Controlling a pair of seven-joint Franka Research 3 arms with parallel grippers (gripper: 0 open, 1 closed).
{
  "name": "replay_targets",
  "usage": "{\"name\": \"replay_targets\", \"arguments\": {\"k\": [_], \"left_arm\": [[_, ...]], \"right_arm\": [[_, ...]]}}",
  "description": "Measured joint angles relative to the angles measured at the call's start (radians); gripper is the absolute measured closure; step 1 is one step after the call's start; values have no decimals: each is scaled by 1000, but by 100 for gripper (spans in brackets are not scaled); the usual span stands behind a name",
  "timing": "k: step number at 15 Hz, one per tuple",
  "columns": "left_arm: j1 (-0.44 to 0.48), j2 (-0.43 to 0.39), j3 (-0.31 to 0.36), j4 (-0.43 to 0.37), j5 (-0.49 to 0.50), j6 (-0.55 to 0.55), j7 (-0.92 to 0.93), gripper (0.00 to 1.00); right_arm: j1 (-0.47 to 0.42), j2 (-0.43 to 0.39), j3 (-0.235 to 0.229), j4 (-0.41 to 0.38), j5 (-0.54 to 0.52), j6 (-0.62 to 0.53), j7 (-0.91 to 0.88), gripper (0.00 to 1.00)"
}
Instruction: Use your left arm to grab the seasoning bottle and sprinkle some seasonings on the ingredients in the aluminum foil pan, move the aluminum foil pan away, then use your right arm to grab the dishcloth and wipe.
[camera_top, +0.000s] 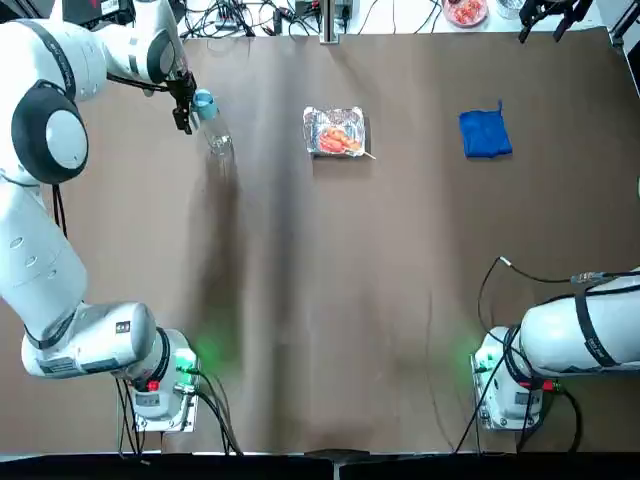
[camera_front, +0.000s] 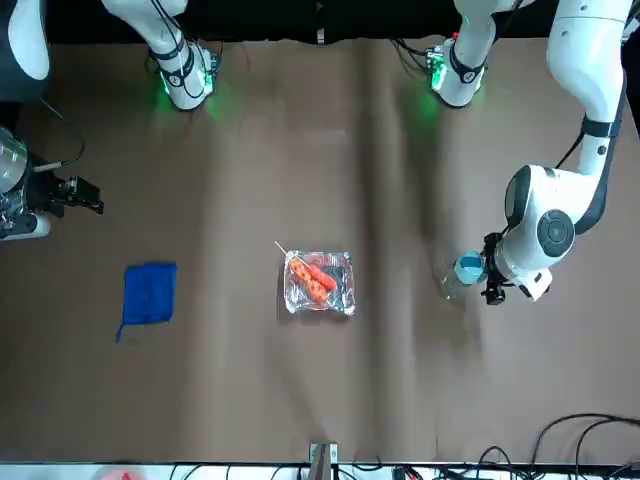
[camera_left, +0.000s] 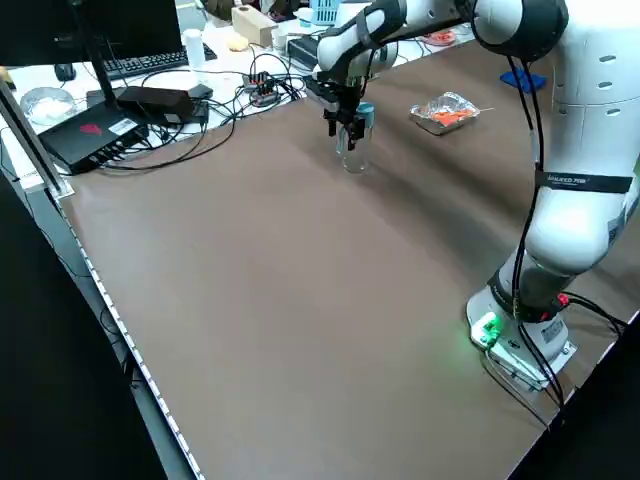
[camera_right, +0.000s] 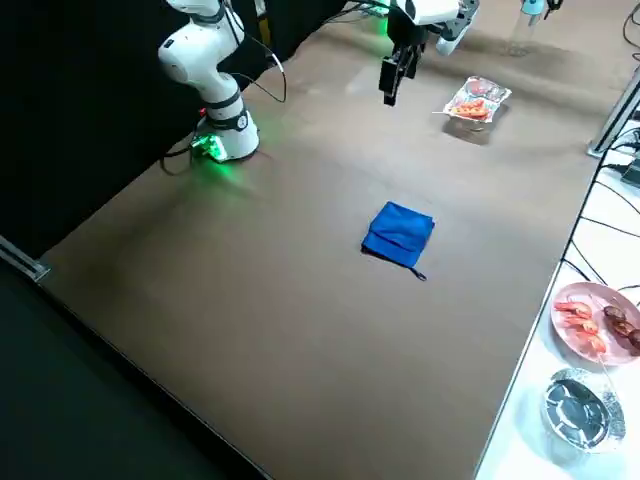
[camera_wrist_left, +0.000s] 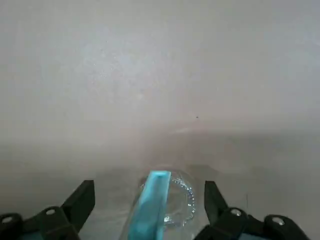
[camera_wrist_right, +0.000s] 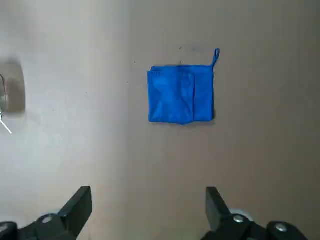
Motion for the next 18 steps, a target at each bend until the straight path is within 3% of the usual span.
{"name": "replay_targets", "arguments": {"k": [8, 10, 11, 16, 17, 18], "left_arm": [[0, 0, 2, 0, 0, -5, -5, 15], [1, 0, 3, 0, 0, -5, -5, 33], [1, 0, 3, 0, 0, -6, -5, 36], [0, 0, 3, 0, 0, -6, -5, 41], [0, 0, 3, 0, 0, -7, -5, 48], [0, 0, 3, 0, 0, -7, -5, 48]], "right_arm": [[0, 0, 0, 1, 0, 3, 0, 0], [0, 0, 0, 1, 0, 3, 0, 0], [0, 0, 0, 1, 0, 3, 0, 0], [0, 0, -1, 2, 0, 3, 0, 0], [0, 0, -1, 3, 0, 3, 0, 0], [0, 0, -1, 3, 0, 3, 0, 0]]}}
